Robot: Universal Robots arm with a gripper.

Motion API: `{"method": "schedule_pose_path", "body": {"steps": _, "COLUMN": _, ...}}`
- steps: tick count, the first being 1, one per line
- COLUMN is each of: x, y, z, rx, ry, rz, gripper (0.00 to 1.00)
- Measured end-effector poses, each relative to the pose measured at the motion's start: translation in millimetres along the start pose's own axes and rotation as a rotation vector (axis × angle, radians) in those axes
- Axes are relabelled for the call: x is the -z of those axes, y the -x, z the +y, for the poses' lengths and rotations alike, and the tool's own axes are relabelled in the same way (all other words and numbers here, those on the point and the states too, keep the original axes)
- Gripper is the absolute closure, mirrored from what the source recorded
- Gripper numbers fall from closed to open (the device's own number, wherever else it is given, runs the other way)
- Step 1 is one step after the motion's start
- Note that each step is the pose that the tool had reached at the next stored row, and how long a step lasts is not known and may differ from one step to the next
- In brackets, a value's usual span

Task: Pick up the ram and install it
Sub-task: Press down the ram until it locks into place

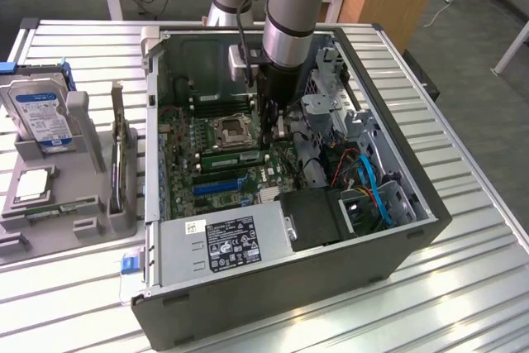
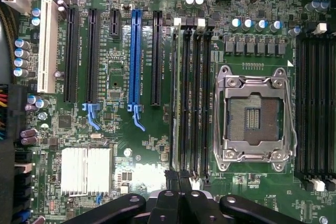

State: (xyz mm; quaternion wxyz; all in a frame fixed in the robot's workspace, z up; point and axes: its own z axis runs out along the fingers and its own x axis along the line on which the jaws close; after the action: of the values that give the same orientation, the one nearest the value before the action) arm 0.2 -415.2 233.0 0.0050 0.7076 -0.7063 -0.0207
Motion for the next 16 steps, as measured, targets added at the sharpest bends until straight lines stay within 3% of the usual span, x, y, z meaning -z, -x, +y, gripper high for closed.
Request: {"method": "schedule_pose_path", "body": {"steps": 16, "x": -2.8, "y": -0.1, "z": -0.1, "rx": 0.000, "ry": 0.0001, "rz": 0.0003, "gripper": 0.90}}
